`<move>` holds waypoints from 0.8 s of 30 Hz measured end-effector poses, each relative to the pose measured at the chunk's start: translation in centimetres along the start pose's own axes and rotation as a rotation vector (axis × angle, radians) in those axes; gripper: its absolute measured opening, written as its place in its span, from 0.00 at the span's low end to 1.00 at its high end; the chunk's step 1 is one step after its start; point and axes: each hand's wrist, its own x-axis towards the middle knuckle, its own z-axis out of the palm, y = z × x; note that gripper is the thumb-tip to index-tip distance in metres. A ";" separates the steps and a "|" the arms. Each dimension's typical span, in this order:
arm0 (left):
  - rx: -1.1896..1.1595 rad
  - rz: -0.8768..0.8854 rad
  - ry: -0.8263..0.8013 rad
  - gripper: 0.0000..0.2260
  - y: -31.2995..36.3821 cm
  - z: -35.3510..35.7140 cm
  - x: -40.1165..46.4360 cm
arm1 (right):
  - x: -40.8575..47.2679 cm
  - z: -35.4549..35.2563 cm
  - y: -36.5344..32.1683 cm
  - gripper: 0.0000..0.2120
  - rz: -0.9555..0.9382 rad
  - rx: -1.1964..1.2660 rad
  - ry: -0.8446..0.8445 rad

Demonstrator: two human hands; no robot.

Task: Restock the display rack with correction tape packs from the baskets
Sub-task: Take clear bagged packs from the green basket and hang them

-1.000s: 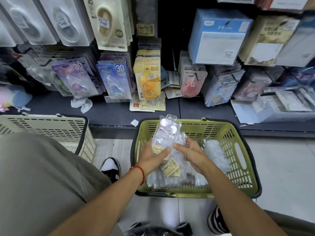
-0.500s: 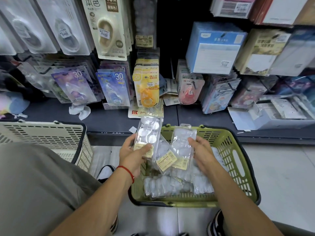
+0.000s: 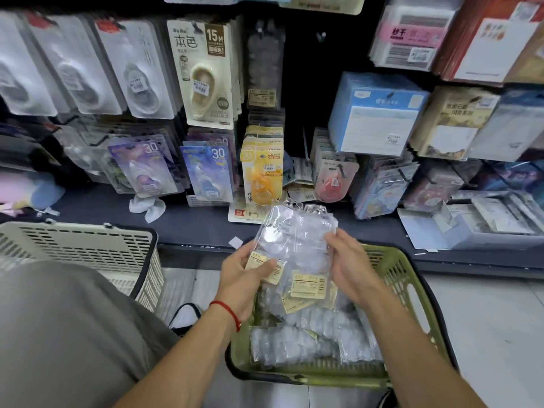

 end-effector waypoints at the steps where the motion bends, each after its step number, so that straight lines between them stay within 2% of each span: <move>1: -0.002 -0.006 -0.033 0.20 0.2 0.0 -0.1 | 0.0 0.9 0.3 0.11 -0.021 -0.031 -0.003; 4: -0.085 -0.044 -0.120 0.20 1.5 -0.4 -0.3 | -0.1 2.2 0.3 0.10 -0.079 -0.118 0.009; 9: -0.152 -0.135 -0.227 0.18 3.0 -0.7 -0.9 | -0.3 3.1 -0.1 0.15 -0.083 -0.156 0.003; 12: -0.171 -0.141 -0.248 0.18 3.6 -1.0 -1.3 | -0.7 3.7 -1.0 0.11 -0.127 -0.239 -0.010; 18: 0.015 0.057 -0.263 0.40 6.9 -1.2 -1.8 | -1.8 5.1 -5.0 0.08 -0.253 -0.242 -0.042; 20: 0.075 0.083 -0.269 0.44 9.2 -0.7 -1.6 | -2.2 6.2 -6.1 0.08 -0.301 -0.215 -0.047; 21: 0.094 0.080 -0.284 0.43 10.5 -0.5 -1.5 | -2.4 7.0 -6.6 0.08 -0.338 -0.208 -0.030; 24: 0.089 0.073 -0.350 0.30 14.8 0.6 -1.0 | -2.6 9.9 -8.2 0.09 -0.463 -0.211 0.058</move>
